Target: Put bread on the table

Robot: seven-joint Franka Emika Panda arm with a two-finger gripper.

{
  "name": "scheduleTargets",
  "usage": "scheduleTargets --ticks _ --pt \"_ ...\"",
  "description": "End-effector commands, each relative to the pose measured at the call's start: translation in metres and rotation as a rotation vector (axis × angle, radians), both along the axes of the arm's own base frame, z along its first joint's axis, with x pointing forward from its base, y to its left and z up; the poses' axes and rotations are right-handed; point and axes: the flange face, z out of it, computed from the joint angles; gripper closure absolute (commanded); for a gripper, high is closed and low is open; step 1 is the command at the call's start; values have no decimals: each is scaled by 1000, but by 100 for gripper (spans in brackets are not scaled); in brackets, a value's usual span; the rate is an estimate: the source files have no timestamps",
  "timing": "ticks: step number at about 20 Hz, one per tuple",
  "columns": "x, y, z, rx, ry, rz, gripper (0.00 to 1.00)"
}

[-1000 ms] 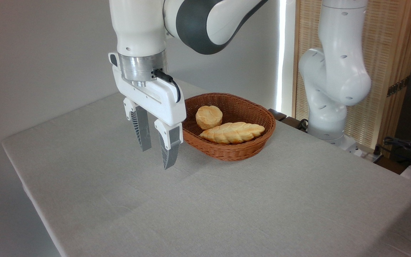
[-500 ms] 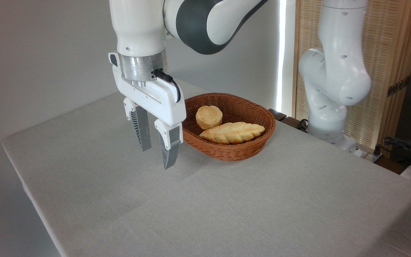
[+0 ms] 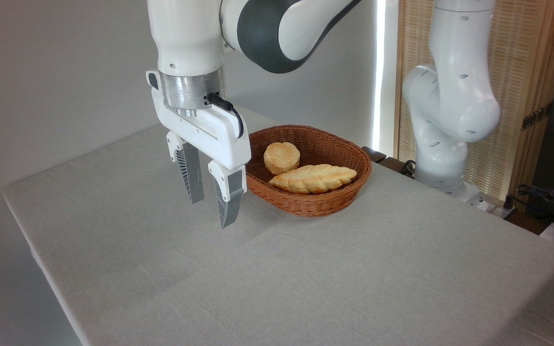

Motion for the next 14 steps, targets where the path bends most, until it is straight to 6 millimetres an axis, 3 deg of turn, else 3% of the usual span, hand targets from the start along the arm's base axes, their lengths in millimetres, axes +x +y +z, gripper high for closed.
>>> scheduleTargets --ticks 1,10,14 --pt "-1 4 6 2 -10 -11 0" --pt "-5 1 3 2 26 -19 0" --pt "-18 -8 5 3 88 -44 0"
